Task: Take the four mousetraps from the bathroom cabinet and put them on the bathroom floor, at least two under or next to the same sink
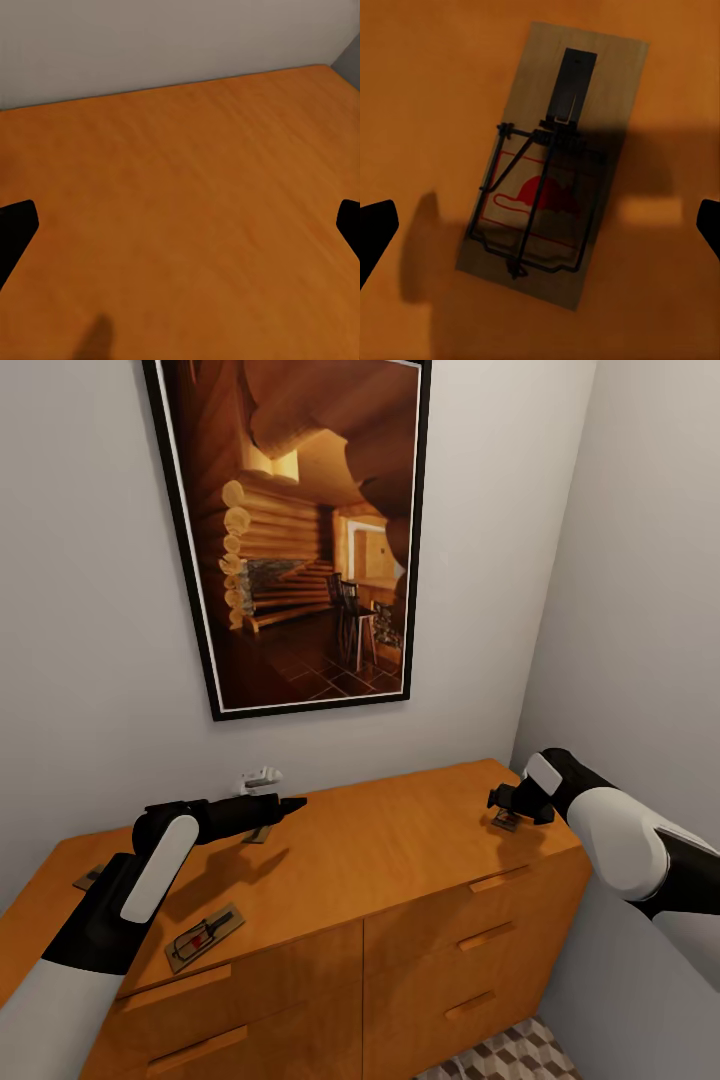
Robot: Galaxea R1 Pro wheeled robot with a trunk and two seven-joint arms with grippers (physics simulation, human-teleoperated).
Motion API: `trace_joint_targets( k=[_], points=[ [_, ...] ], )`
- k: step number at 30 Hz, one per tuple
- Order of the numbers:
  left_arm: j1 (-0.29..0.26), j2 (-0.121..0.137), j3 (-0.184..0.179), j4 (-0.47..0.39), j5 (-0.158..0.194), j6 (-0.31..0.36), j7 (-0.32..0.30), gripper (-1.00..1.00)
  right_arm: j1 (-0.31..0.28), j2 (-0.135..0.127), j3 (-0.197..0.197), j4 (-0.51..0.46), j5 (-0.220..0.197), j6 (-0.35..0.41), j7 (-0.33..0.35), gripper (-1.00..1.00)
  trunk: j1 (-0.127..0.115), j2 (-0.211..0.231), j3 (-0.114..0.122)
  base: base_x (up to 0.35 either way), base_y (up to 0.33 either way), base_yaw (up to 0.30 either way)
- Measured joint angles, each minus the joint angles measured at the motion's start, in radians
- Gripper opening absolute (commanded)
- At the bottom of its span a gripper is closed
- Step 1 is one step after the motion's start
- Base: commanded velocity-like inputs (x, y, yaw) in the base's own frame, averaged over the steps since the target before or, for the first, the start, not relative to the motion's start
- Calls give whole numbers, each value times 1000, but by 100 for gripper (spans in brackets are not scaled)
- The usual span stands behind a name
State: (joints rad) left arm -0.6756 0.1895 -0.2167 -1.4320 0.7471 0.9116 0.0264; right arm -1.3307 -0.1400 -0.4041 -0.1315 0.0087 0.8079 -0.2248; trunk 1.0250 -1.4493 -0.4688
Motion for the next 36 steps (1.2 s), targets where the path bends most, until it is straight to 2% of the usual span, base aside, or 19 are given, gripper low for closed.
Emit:
trace_joint_targets(
  k=[13,24,36],
  points=[
    [0,0,0,0,1,0,0,100,6,-1,0,3,0,-16,-1,100,0,0,0,0,0,0],
    [0,0,0,0,1,0,0,100,4,-4,10,51,8,-56,-1,100,0,0,0,0,0,0],
    [0,1,0,0,1,0,0,100,1,-2,1,58,-1,-73,0,100,0,0,0,0,0,0]
  ],
)
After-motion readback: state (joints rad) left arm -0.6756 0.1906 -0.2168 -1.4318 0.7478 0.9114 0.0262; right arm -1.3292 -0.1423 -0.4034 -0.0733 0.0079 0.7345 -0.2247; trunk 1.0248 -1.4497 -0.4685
